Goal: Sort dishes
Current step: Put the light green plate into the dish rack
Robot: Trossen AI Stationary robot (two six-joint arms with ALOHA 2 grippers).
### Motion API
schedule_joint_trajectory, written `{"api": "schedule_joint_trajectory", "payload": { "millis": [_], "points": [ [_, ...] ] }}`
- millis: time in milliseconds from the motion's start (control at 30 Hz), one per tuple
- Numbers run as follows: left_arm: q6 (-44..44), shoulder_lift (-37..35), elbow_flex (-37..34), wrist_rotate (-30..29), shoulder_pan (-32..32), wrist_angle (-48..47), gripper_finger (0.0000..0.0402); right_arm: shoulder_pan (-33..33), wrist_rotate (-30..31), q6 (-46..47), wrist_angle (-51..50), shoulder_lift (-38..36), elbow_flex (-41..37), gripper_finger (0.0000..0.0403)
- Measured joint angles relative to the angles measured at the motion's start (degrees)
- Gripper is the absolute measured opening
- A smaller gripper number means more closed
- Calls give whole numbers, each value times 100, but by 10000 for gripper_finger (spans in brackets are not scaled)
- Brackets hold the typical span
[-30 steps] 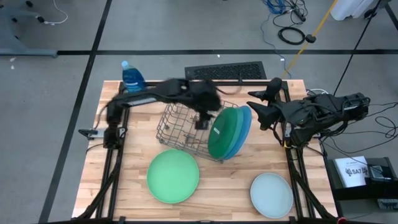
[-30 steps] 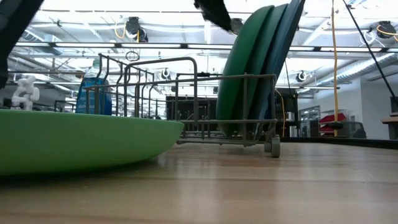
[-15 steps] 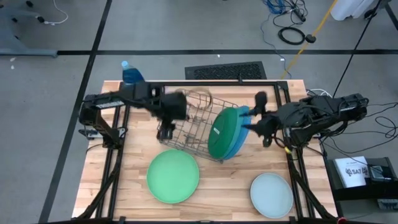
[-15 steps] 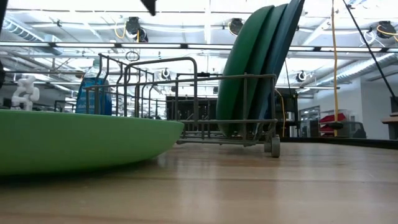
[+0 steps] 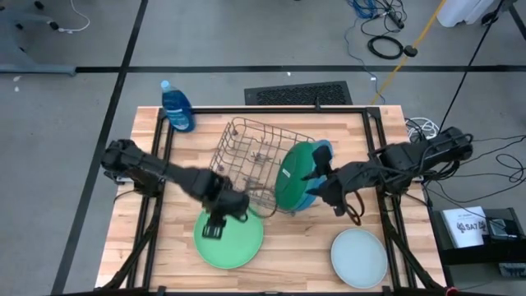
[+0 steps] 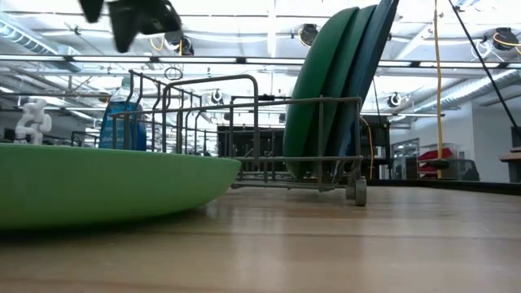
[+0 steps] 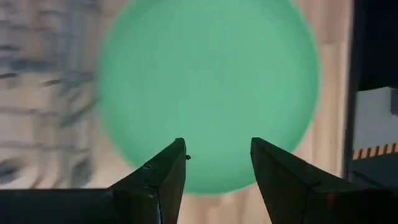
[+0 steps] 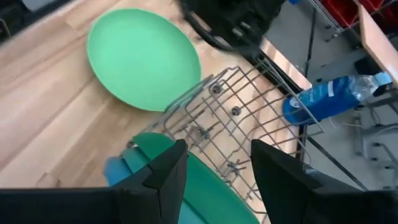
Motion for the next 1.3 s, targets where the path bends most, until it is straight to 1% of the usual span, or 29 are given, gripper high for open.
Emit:
{"api": "schedule_joint_trajectory", "payload": {
  "millis": [100, 267, 467, 667, 800, 867, 1033, 1167, 1233, 1300],
  "points": [
    [-448, 0, -270, -26, -458, 505, 182, 31, 280, -11, 68, 42, 0, 170],
    [-1542, 0, -668, -69, -1199, 1324, 182, 27, 304, -4, 244, 34, 0, 170],
    [-2722, 159, -1125, -512, -2080, 2404, 182, 27, 302, -7, 323, 34, 0, 170],
    [-3393, 592, -1210, -1137, -2698, 3297, 182, 27, 311, -8, 415, 34, 0, 170],
    [-3571, 969, -1208, -1375, -2873, 3421, 182, 27, 313, -7, 533, 34, 0, 170],
    [-3583, 1179, -1208, -1384, -2899, 3431, 182, 27, 310, -22, 587, 34, 0, 170],
    [-3933, 1647, -1208, -1532, -2860, 3411, 182, 27, 295, -116, 664, 34, 0, 170],
    [-4166, 1843, -1175, -1636, -2820, 3387, 182, 27, 286, -122, 676, 34, 0, 170],
    [-4173, 1858, -1177, -1613, -2776, 3422, 173, 25, 282, -123, 694, 34, 0, 170],
    [-4122, 1824, -1185, -1612, -2748, 3494, 146, 25, 278, -122, 697, 34, 0, 170]
  ]
}}
